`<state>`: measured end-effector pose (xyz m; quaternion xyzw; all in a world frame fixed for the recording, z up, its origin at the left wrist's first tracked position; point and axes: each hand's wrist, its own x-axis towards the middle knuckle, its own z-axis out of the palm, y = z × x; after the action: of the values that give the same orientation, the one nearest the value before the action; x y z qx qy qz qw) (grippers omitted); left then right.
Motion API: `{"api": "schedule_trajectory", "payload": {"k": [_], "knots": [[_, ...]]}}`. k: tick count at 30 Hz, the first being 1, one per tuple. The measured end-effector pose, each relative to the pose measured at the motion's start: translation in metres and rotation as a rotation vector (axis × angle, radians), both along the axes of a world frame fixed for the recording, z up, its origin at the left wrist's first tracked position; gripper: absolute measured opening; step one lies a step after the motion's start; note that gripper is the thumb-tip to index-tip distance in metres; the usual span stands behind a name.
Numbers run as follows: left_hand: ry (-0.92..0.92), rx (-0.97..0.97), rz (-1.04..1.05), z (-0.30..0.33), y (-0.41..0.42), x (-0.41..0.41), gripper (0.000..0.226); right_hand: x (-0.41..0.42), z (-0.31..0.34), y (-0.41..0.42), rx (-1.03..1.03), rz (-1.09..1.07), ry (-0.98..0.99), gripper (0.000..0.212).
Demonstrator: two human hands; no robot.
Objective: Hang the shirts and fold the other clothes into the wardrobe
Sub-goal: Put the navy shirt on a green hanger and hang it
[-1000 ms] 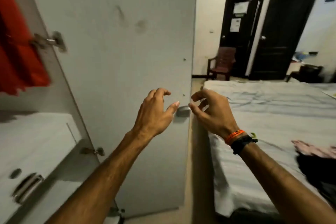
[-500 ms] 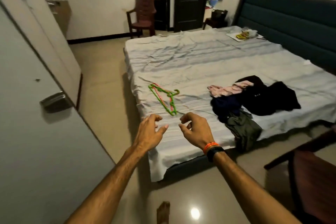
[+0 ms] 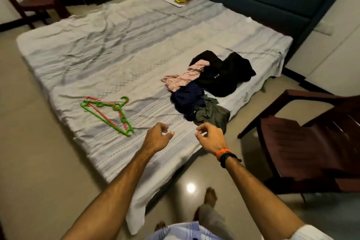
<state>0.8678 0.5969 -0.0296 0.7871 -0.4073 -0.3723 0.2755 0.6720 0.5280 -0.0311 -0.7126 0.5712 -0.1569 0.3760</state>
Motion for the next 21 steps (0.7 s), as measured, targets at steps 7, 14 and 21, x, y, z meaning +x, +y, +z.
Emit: {"api": "schedule_trajectory", "payload": {"k": [7, 14, 21], "knots": [[0.03, 0.126, -0.007, -0.04, -0.09, -0.022, 0.038, -0.036, -0.043, -0.104, 0.148, -0.11, 0.011, 0.01], [0.118, 0.221, 0.126, -0.065, -0.164, -0.034, 0.03, -0.021, -0.065, -0.196, 0.242, -0.03, 0.013, 0.011], [0.174, 0.295, 0.203, -0.115, -0.256, 0.003, 0.035, 0.035, -0.106, -0.289, 0.3, 0.138, 0.13, 0.008]]}}
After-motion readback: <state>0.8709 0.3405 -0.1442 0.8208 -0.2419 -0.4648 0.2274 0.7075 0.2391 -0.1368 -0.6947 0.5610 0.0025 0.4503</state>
